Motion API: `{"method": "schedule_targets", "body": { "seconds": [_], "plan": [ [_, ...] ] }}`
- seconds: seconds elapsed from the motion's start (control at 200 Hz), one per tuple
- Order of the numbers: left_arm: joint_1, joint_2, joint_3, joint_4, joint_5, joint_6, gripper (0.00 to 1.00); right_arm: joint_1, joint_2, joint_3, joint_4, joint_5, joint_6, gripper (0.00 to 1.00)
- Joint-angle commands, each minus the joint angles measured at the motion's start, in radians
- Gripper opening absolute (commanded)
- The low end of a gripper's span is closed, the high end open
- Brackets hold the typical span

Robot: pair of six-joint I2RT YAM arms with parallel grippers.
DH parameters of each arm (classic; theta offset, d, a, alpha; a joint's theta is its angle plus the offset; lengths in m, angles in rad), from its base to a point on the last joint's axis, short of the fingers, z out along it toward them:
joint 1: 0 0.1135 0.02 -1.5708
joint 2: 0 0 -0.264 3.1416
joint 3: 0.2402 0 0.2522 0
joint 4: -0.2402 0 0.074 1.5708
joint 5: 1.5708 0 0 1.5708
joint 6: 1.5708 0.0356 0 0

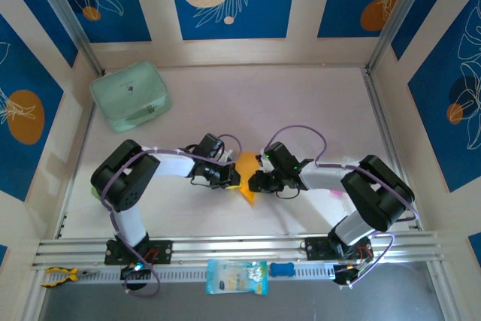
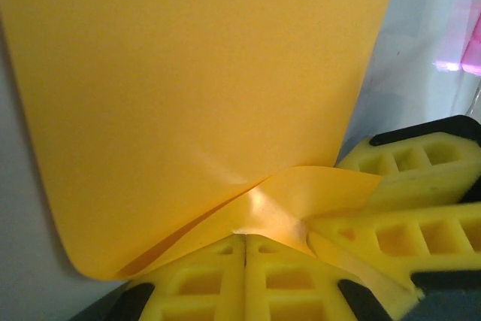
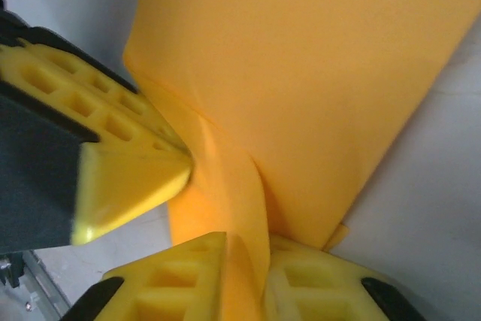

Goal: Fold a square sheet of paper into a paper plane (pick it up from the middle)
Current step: Third fold the triangle at the center of the table.

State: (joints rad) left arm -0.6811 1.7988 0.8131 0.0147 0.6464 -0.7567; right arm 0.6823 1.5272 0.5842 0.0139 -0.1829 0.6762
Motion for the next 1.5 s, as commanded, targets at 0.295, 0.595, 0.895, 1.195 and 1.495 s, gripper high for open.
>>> {"method": "schedule_targets", "body": {
  "seconds": [0.295, 0.595, 0.895, 1.195, 1.495],
  "plan": [
    [-0.007, 0.034, 0.014, -0.047, -0.026, 0.023, 0.00, -0.008, -0.254, -0.042, -0.071, 0.017, 0.122, 0.52],
    [-0.006, 0.039, 0.015, -0.044, -0.026, 0.022, 0.00, 0.109, -0.189, -0.035, -0.014, -0.013, 0.183, 0.17],
    [-0.006, 0.045, 0.016, -0.042, -0.021, 0.023, 0.00, 0.142, -0.055, 0.057, -0.037, -0.009, 0.183, 0.11],
    [-0.006, 0.044, 0.017, -0.044, -0.023, 0.024, 0.00, 0.158, 0.002, 0.069, -0.071, 0.012, 0.197, 0.11],
    [-0.005, 0.045, 0.018, -0.050, -0.027, 0.026, 0.00, 0.166, -0.022, -0.006, -0.066, 0.034, 0.233, 0.11]
  ]
}}
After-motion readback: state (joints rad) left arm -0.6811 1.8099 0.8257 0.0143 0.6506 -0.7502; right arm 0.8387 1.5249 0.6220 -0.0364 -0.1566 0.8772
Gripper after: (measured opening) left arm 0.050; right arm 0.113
